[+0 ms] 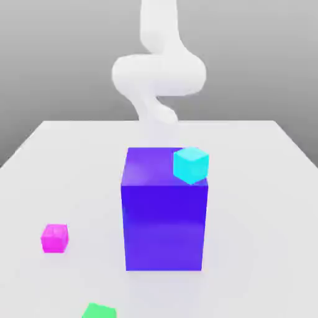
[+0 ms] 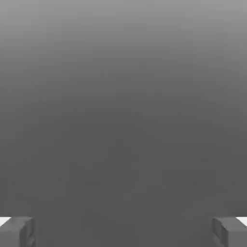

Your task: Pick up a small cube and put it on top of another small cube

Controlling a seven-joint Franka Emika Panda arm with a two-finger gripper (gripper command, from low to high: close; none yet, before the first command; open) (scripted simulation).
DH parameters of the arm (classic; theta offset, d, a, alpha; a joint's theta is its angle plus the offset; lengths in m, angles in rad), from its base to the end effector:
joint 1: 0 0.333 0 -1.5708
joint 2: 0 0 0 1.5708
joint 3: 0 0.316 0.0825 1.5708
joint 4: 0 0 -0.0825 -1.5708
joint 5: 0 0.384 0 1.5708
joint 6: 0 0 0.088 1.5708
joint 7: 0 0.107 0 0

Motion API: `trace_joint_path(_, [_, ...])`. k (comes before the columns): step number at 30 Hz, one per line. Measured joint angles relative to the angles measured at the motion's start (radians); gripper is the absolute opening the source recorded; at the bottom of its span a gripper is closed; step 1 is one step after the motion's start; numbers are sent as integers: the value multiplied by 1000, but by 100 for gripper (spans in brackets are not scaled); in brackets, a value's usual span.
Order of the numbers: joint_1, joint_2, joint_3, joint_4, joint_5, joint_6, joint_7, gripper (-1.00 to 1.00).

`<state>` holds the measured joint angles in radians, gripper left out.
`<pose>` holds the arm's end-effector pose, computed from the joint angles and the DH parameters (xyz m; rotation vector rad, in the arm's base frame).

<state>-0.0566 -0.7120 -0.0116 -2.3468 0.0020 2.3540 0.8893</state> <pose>0.3802 -0.0274 0.6614 -2.3930 1.2434 -0.9238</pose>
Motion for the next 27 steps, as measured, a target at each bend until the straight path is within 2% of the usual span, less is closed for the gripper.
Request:
trace_joint_path(13, [-298,481,-72,-252,11,295,486,0])
trace_joint_path(21, [-435,772,-161,-398,44,475,752,0])
trace_joint_path(24, [-451,881,-138,-394,103,556,735,0])
trace_joint_path(27, [-508,990,-73,-375,144,644,707,0])
